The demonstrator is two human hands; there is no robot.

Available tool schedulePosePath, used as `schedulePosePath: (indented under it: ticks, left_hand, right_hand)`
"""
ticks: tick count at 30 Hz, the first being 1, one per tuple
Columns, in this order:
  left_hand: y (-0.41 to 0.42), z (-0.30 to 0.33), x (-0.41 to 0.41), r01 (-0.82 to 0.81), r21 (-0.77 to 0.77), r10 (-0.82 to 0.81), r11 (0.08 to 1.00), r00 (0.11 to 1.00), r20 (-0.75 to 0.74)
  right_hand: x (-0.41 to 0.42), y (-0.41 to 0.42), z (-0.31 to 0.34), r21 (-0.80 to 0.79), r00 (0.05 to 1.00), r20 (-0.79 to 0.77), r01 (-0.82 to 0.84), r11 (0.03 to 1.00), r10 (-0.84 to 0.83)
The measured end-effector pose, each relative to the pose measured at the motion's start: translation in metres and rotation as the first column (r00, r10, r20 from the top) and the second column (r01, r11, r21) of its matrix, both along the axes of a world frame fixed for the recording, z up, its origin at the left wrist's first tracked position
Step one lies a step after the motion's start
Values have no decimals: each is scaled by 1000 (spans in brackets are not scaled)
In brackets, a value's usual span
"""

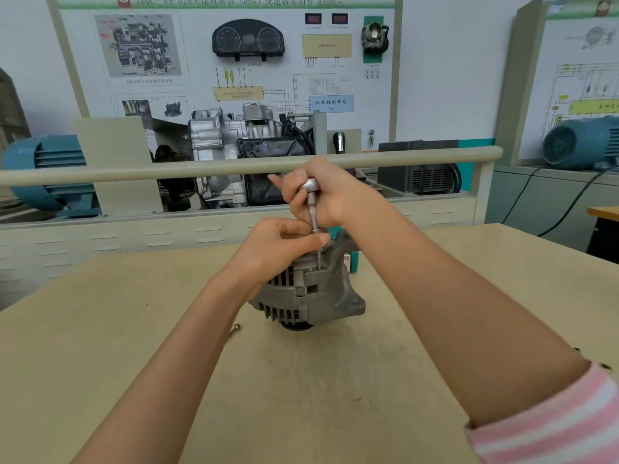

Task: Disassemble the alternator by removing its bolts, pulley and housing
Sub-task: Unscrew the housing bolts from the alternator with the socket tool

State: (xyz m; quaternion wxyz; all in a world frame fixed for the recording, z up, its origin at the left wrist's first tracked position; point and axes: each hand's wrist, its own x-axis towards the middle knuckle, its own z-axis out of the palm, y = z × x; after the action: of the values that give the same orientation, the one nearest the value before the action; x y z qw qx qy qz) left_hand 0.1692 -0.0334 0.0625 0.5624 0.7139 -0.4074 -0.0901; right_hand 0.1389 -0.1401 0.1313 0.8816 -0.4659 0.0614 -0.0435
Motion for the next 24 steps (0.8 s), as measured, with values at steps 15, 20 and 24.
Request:
schedulePosePath:
  ticks: [15, 20, 24]
  left_hand:
    - [-3, -1, -1, -49, -52, 52, 997, 998, 45]
    - [0, 1, 1, 25, -34, -26, 999, 999, -21]
    - [1, 2, 1, 14, -42, -16, 999, 999, -48]
  right_hand:
    - [0, 22, -13, 150, 699, 165, 679, 719, -695]
    - [-1, -2, -3, 41, 986, 54, 156, 987, -159]
    - [-5, -15, -6, 78, 966, 45, -256, 964, 253]
